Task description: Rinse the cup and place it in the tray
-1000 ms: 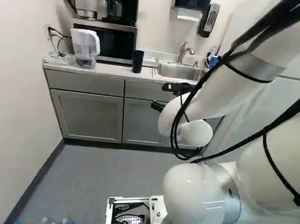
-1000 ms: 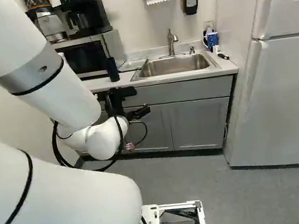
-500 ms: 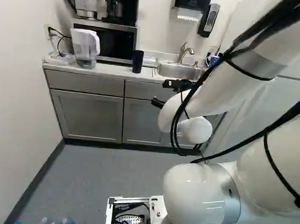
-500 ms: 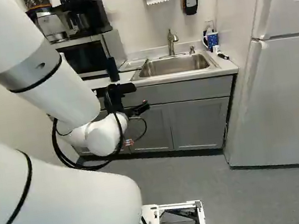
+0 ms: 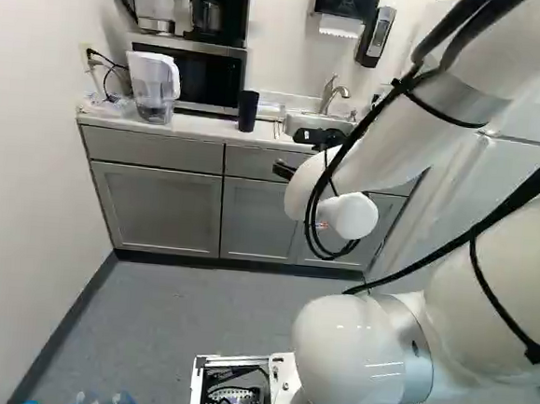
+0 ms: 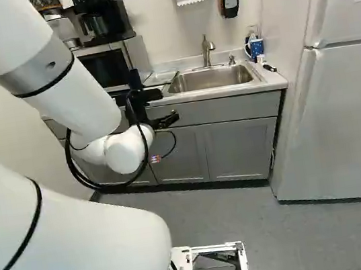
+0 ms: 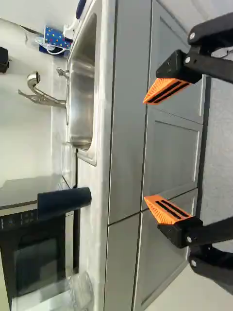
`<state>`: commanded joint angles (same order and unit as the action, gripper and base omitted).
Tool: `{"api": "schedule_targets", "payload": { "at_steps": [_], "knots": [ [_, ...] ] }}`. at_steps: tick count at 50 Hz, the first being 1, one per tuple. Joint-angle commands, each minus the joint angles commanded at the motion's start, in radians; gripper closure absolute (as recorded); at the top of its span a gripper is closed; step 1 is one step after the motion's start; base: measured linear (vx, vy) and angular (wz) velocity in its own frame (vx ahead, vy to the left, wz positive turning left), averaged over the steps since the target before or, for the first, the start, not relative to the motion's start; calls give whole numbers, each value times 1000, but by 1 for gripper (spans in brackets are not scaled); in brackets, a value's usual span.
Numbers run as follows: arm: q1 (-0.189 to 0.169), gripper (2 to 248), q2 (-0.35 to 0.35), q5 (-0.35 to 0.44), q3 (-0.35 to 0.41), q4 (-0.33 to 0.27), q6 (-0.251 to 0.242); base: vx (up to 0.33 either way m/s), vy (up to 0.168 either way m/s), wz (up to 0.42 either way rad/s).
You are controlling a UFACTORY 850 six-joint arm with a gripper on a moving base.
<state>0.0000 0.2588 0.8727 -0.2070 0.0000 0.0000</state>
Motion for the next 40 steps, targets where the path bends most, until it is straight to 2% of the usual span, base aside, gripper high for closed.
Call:
{"api": "schedule_targets", "payload": {
  "at_steps": [14, 40],
  "knots": [
    [-4, 3, -11, -23, -44, 0, 0, 0, 0, 0],
    [-28, 3, -25, -119, -118, 0, 0, 0, 0, 0]
  ]
}}
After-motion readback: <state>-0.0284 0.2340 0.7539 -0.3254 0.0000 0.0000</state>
